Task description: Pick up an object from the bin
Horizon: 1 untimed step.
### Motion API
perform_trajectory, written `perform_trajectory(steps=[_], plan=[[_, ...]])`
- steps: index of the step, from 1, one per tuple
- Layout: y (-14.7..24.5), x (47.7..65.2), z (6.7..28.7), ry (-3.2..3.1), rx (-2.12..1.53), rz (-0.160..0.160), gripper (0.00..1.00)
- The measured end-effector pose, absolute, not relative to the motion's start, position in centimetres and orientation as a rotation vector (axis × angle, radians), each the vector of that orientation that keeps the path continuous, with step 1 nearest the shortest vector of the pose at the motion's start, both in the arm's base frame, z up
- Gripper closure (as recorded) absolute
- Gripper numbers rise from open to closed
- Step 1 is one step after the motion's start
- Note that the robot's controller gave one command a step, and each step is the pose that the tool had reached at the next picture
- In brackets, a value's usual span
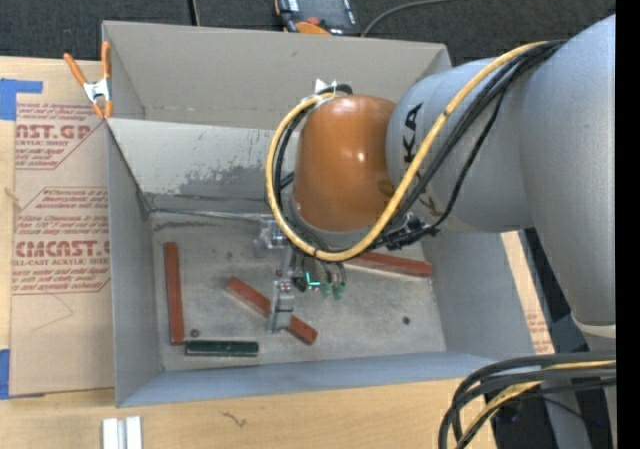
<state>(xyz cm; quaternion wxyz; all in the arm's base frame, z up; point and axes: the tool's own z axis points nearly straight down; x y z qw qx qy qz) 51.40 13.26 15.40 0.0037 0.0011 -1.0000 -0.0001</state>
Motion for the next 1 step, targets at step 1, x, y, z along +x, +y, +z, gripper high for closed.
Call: perform_trajectory(steps=[1], plan=[[8.23,51.46,6.52,-3.134,-0.040,0.003,0.00]])
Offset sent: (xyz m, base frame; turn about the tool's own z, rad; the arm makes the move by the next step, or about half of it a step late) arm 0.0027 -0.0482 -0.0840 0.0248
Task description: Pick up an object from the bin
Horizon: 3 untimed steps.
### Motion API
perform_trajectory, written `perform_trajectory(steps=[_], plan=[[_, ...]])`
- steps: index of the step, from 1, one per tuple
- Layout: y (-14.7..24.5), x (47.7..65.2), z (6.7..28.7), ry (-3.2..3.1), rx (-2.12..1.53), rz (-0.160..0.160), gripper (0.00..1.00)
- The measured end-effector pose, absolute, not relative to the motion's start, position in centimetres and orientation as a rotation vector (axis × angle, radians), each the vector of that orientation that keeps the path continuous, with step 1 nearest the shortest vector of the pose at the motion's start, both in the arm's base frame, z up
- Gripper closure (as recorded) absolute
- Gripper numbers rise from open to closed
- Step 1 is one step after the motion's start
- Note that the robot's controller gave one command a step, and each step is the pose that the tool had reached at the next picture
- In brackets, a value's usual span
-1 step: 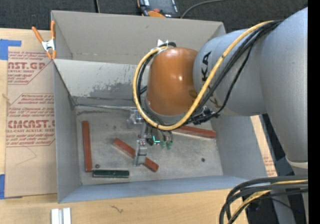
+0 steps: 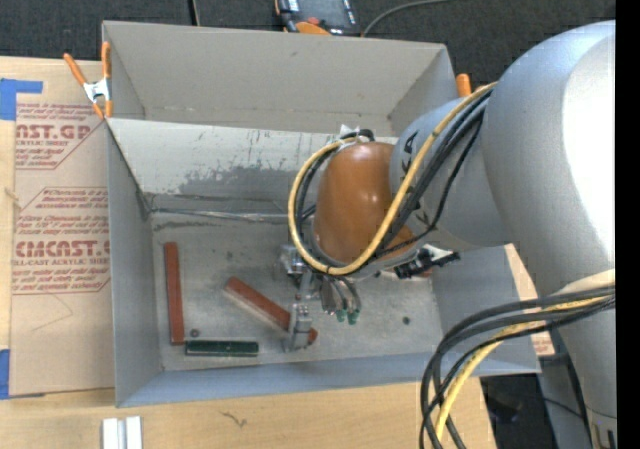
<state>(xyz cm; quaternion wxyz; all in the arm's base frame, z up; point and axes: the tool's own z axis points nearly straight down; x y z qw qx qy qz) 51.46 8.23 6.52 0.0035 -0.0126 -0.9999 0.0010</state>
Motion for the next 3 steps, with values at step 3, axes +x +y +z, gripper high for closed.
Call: perform_trajectory(steps=[3], plan=[[2.8,52.3,17.9,-3.137,0.031,0.002,1.00]])
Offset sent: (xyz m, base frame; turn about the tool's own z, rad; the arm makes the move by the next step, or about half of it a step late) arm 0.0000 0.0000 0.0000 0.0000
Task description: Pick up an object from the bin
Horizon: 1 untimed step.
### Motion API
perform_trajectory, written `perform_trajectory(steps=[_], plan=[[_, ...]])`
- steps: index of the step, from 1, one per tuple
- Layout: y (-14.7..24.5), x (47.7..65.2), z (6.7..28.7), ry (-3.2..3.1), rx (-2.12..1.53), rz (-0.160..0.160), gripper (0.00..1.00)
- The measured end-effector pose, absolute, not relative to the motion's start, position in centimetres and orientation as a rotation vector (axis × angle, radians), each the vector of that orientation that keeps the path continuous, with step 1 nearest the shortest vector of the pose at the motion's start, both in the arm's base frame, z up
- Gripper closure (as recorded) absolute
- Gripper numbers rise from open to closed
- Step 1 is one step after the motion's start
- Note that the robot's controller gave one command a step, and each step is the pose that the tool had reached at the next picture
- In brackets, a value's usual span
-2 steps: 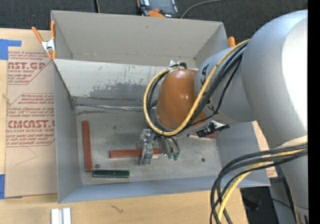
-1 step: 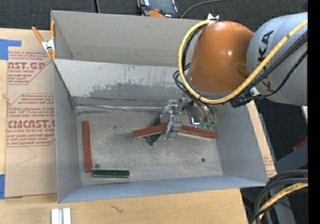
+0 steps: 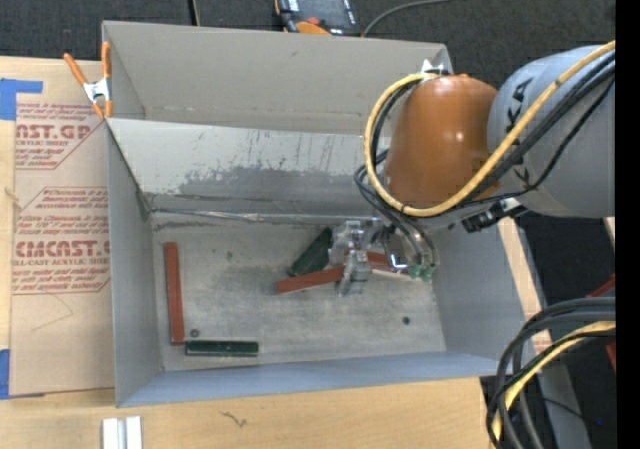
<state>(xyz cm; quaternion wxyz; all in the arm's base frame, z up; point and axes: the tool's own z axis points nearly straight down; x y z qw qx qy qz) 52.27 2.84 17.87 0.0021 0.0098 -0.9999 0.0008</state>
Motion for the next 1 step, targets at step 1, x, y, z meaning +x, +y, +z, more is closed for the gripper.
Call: perform_trajectory(steps=[1], plan=[[1.90,52.79,23.81,-3.149,-0.017,-0.001,1.00]])
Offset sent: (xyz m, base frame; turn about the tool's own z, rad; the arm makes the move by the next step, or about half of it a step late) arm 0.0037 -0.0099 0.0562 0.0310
